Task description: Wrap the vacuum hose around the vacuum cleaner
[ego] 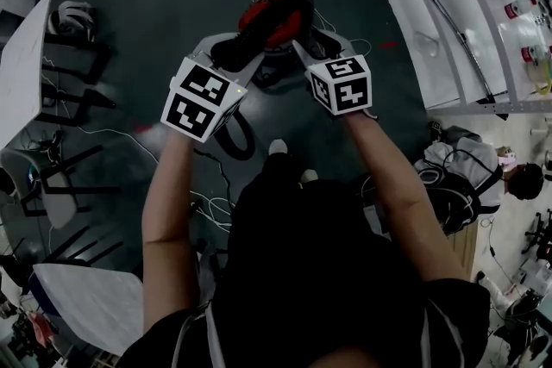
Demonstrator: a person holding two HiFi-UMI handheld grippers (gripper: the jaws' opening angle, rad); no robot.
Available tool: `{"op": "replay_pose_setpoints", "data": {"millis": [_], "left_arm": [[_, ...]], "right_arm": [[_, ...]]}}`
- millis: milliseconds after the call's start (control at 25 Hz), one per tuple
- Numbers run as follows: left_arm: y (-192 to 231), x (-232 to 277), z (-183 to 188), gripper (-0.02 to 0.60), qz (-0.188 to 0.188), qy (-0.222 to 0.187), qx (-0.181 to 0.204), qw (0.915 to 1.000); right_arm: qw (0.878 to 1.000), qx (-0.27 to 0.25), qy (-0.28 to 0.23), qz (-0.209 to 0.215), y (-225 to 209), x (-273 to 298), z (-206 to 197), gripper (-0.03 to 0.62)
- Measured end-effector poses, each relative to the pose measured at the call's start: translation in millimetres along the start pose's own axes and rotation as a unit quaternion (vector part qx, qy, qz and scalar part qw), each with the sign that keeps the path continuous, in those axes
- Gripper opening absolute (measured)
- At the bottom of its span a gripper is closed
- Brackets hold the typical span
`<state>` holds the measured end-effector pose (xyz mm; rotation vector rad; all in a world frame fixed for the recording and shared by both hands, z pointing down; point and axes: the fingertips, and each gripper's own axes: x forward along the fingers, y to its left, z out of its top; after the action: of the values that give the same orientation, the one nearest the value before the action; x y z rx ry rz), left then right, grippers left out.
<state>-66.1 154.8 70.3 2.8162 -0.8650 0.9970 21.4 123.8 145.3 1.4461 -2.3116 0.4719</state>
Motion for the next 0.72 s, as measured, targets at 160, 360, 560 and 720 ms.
{"op": "replay_pose_setpoints", "data": {"millis": [160,360,560,720], "left_arm": [[22.1,9.0,-1.4,0.126,-0.005,0.004,0.012,0.9999],[50.2,18.5,-5.5,0.127,-0.011,0.006,0.018,0.9998],[71.7,30.0,-10.8,0.129,-0.013,0.008,0.025,0.9996],[81.6,40.4,-13.4,0.130,-0.008,0.009,0.024,0.9997]], "right_arm": [[1.000,0.000,0.008,-0.003,-4.6,19.0,6.7,0.164],[1.000,0.008,0.018,-0.016,-13.1,40.8,9.1,0.164],[0.999,0.017,0.030,-0.026,-18.2,56.3,2.5,0.167],[0.999,0.022,0.040,-0.025,-18.2,63.5,-6.5,0.169]]}}
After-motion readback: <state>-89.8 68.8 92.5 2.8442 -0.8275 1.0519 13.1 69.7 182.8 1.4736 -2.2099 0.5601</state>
